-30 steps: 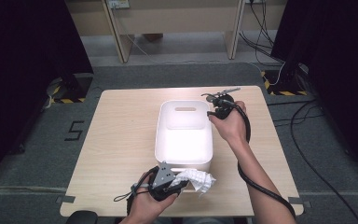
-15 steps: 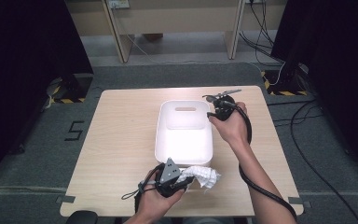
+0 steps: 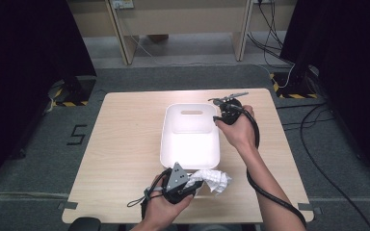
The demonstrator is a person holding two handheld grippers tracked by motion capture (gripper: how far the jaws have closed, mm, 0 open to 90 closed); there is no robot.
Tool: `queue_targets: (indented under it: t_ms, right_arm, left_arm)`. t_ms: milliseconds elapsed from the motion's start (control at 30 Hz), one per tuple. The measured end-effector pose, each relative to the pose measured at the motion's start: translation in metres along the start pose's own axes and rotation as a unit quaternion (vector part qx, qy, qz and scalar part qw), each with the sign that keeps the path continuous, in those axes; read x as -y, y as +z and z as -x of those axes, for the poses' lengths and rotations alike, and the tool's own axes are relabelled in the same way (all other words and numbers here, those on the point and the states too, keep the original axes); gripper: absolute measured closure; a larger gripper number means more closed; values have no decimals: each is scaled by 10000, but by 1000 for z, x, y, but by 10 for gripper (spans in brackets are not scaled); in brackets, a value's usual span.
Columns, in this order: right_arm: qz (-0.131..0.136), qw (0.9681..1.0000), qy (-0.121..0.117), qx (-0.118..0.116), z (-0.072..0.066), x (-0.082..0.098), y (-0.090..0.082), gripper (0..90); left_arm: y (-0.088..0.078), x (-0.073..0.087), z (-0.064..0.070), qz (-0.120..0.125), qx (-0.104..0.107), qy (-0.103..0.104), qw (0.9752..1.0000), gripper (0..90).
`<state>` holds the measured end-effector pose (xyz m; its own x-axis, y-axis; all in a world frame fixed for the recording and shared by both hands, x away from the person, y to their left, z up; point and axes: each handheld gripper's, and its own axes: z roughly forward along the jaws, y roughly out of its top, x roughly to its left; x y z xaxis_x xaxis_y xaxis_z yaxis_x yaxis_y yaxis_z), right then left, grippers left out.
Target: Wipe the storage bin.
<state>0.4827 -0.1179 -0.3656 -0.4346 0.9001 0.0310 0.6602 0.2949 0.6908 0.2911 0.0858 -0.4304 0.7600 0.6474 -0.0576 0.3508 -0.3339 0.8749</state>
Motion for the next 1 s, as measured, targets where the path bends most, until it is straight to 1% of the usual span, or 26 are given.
queue_targets:
  t_ms: [67, 133, 267, 400, 433, 533, 567, 633, 667, 900, 1000]
  right_arm:
    - [-7, 10000, -9, -6, 0, 0, 0, 618]
    - [-8, 10000, 10, -15, 0, 1, 0, 620]
    - [-17, 10000, 0, -31, 0, 1, 1, 622]
    - [-20, 10000, 7, -40, -1, 2, 1, 624]
    - [-21, 10000, 7, -37, 0, 2, 1, 624]
    - [-7, 10000, 0, -39, 0, 2, 1, 625]
    - [-10, 10000, 5, -44, 0, 3, 1, 626]
    - [-8, 10000, 4, -41, 0, 3, 0, 625]
    - [-5, 10000, 0, -40, 0, 3, 1, 626]
    - [-45, 10000, 33, -60, 0, 4, 3, 632]
    - [-74, 9999, 45, -74, 0, 4, 3, 651]
  left_arm:
    - [5, 5, -1, -43, -3, -63, 10000, 721]
    - [7, 8, 0, -55, -32, -28, 10000, 721]
    - [11, 13, 0, -52, -76, -34, 10000, 721]
    - [14, 17, 1, -89, -118, 4, 9999, 722]
    - [16, 20, 1, -152, -125, 47, 9998, 722]
    - [20, 25, -1, -211, -117, 24, 9997, 722]
    - [21, 27, 0, -182, -120, 3, 9998, 722]
    - [22, 28, -1, -220, -111, 49, 9997, 722]
    - [23, 29, -1, -212, -114, 8, 9997, 722]
    - [26, 36, -3, -337, -112, 21, 9994, 722]
    - [27, 40, -5, -402, -127, -23, 9991, 722]
